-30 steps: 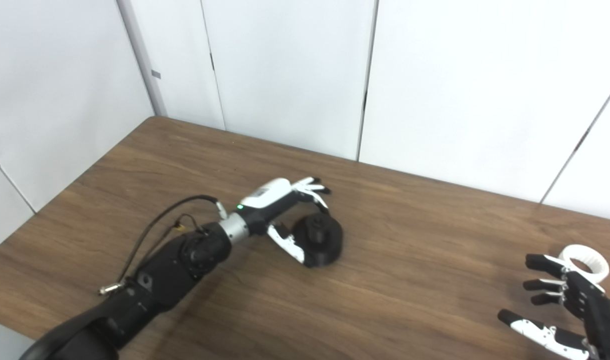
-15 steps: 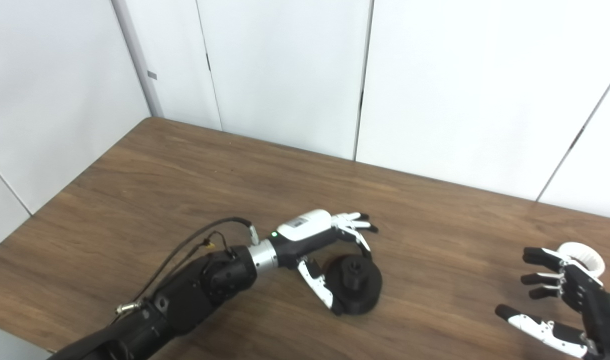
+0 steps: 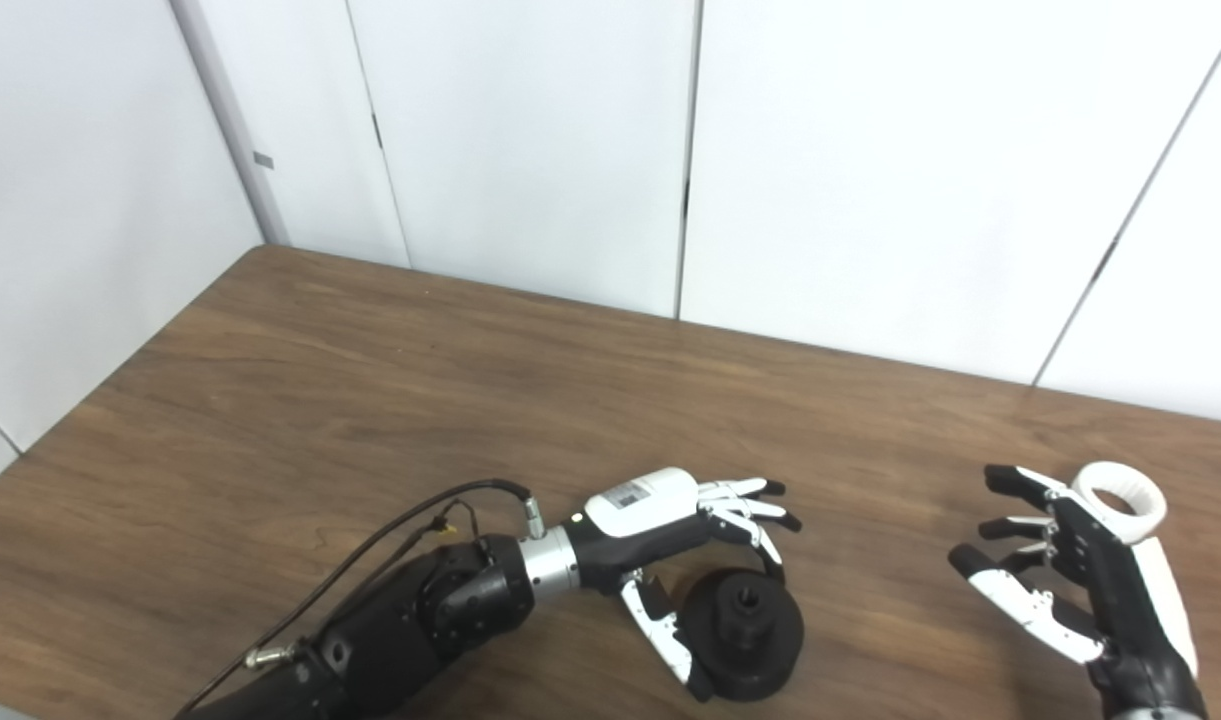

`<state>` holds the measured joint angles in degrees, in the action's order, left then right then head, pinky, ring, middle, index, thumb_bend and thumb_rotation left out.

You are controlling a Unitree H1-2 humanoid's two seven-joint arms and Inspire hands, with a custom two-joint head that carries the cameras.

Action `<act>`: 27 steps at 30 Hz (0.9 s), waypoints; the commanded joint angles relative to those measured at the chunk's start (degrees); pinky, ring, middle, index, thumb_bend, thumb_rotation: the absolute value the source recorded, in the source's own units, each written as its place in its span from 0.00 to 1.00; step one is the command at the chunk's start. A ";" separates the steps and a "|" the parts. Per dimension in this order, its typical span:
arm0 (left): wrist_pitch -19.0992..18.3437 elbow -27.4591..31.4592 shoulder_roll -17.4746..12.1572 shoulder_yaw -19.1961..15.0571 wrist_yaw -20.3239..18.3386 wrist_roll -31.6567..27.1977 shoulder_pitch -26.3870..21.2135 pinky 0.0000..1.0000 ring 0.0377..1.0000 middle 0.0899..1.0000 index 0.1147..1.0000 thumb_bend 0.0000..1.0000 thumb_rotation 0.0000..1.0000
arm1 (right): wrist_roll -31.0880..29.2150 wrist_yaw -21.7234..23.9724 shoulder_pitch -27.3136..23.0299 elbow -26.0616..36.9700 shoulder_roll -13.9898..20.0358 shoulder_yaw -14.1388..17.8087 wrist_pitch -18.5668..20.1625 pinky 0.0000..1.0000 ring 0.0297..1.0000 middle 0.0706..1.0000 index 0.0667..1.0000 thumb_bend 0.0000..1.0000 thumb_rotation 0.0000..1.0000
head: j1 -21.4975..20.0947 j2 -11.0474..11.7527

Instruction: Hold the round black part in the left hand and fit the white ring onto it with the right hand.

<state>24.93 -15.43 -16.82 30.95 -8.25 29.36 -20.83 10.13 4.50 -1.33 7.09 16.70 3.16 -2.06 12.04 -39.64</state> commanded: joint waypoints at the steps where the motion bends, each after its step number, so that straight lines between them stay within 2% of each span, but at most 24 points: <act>1: -0.62 -1.47 -1.97 1.78 -3.23 4.18 1.48 0.95 1.00 0.90 0.42 0.52 0.08 | -0.41 0.03 -1.60 2.63 0.93 0.58 -0.17 0.47 0.62 0.77 0.74 0.62 0.42 | -2.18 -0.45; 3: -0.43 -1.08 -2.48 1.77 -3.76 3.77 1.66 0.96 1.00 0.90 0.42 0.52 0.08 | -0.88 0.31 -1.63 3.83 0.83 0.69 0.62 0.48 0.62 0.76 0.74 0.62 0.37 | -4.90 -0.69; 4: -0.25 -0.84 -2.95 1.72 -4.09 3.46 1.75 0.96 1.00 0.90 0.42 0.52 0.08 | -0.94 0.41 -1.66 4.68 0.64 0.63 1.25 0.49 0.62 0.76 0.73 0.63 0.34 | -8.53 -0.93; 9: -0.22 1.32 -5.89 0.94 -6.70 1.33 2.30 0.97 1.00 0.91 0.42 0.52 0.08 | 0.40 0.72 -2.28 9.76 -0.01 -0.32 4.32 0.50 0.61 0.74 0.72 0.65 0.22 | -19.42 -0.73; 10: -0.11 1.78 -6.67 0.72 -7.17 0.86 2.44 0.97 1.00 0.91 0.42 0.52 0.08 | 1.07 0.71 -2.66 10.71 -0.28 -0.69 5.12 0.50 0.61 0.74 0.72 0.66 0.21 | -23.31 -0.55; 16: 1.72 2.27 -9.89 -0.47 -8.29 -2.73 3.12 0.89 0.98 0.89 0.42 0.52 0.07 | 7.82 0.00 -6.02 12.39 -1.44 -3.78 7.80 0.51 0.61 0.73 0.71 0.65 0.20 | -33.95 1.11; 17: 1.84 2.25 -10.18 -0.49 -8.25 -2.98 3.18 0.89 0.97 0.89 0.42 0.52 0.07 | 8.97 -0.10 -6.43 12.40 -1.56 -4.14 8.08 0.51 0.61 0.72 0.71 0.65 0.20 | -33.95 1.11; 18: 1.87 2.43 -10.55 -0.63 -8.57 -3.30 3.33 0.89 0.97 0.89 0.42 0.52 0.07 | 11.30 -0.46 -7.37 12.34 -1.60 -4.63 8.57 0.51 0.61 0.72 0.71 0.65 0.21 | -36.43 1.78; 20: 1.90 2.58 -11.25 -0.56 -8.81 -3.89 3.48 0.89 0.98 0.89 0.42 0.52 0.07 | 15.11 -1.14 -9.05 12.01 -1.70 -5.20 9.12 0.51 0.60 0.70 0.70 0.67 0.20 | -38.66 2.39; 21: 1.92 2.55 -11.77 -0.21 -8.71 -4.36 3.45 0.90 0.98 0.89 0.42 0.52 0.07 | 16.96 -1.02 -10.24 12.04 -1.69 -5.36 10.50 0.50 0.60 0.69 0.70 0.67 0.20 | -40.58 3.08; 23: 1.96 2.34 -12.57 0.47 -8.37 -5.04 3.32 0.90 0.98 0.90 0.42 0.52 0.07 | 19.06 -0.56 -11.87 11.96 -1.76 -5.42 12.46 0.50 0.60 0.70 0.70 0.67 0.19 | -41.99 3.63; 27: 1.97 1.89 -13.85 1.79 -6.84 -6.41 2.92 0.89 0.97 0.89 0.42 0.52 0.07 | 21.81 0.84 -16.10 9.50 0.24 -5.41 15.03 0.51 0.62 0.73 0.70 0.68 0.18 | -45.16 5.04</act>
<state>27.71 -11.67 -27.67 31.30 -13.25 20.35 -18.56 30.47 5.25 -14.29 16.60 15.24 -2.68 12.41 -32.34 -34.89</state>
